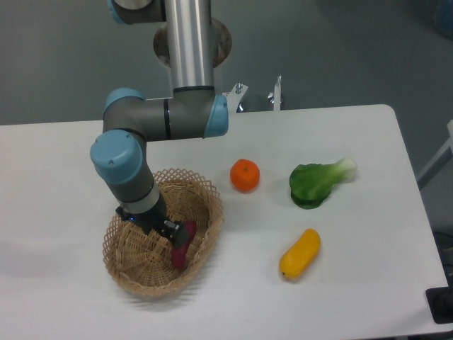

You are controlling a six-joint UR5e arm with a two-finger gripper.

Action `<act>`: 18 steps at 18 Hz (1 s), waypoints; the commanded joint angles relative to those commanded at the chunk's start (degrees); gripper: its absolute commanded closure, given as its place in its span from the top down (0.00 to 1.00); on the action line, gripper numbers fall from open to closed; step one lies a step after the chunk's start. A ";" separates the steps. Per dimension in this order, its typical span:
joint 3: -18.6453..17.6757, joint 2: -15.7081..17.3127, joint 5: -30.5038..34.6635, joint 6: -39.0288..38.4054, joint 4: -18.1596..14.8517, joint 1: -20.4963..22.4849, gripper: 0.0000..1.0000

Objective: Place the sweet potato in the basket
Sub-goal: 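Open the gripper to release the sweet potato and raise away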

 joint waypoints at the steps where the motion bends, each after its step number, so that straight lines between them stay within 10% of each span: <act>1: 1.58 0.27 -0.26 0.00 0.09 0.17 1.00; 11: 7.31 4.74 0.35 9.81 -0.79 10.18 1.00; 18: 6.43 9.67 -0.27 31.25 -10.45 21.96 1.00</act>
